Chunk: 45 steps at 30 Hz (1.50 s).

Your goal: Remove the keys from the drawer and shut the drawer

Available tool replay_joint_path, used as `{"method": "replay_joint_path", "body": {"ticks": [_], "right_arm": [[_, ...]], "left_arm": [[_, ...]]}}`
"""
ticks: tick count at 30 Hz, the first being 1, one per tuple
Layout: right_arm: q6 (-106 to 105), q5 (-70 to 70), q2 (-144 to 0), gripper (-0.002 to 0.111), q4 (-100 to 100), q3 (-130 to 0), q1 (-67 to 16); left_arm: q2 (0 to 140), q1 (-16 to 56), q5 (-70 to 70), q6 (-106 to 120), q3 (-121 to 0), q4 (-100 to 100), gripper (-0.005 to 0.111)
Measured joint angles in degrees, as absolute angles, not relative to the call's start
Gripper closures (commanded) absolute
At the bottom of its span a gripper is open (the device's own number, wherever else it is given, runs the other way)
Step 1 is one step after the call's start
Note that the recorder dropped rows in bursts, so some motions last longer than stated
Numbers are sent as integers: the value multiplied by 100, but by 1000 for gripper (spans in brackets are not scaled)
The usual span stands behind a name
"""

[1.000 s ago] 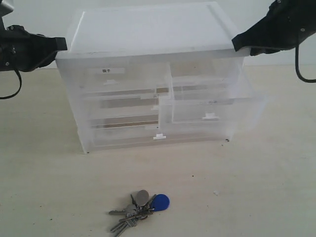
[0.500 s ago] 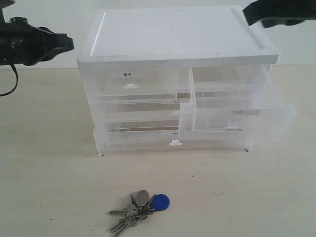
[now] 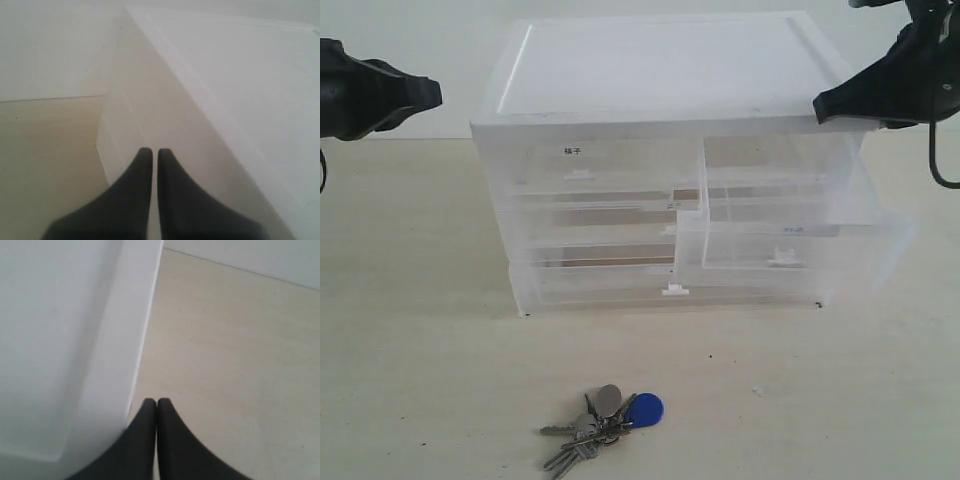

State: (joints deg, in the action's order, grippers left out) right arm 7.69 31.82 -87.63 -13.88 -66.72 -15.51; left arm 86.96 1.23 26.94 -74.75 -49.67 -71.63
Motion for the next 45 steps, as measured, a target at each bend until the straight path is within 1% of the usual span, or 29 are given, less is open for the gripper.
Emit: {"method": "replay_joint_path", "body": {"ticks": [10,35,45], "right_arm": [[594,3330,-8648,108,-1220,-6672,-1978],[144,3520,-8595,108,-840,-6672,-2002],[62,3922,-8537,108,-1129,-6672,-2586]], "left_arm": [[8979,123,3038,-7368,-4967,-7171,102],[9028,75,3148,-6985,-4433,-6977,102],[8626,-19,2879,-6974,-3992,-6731,102]]}}
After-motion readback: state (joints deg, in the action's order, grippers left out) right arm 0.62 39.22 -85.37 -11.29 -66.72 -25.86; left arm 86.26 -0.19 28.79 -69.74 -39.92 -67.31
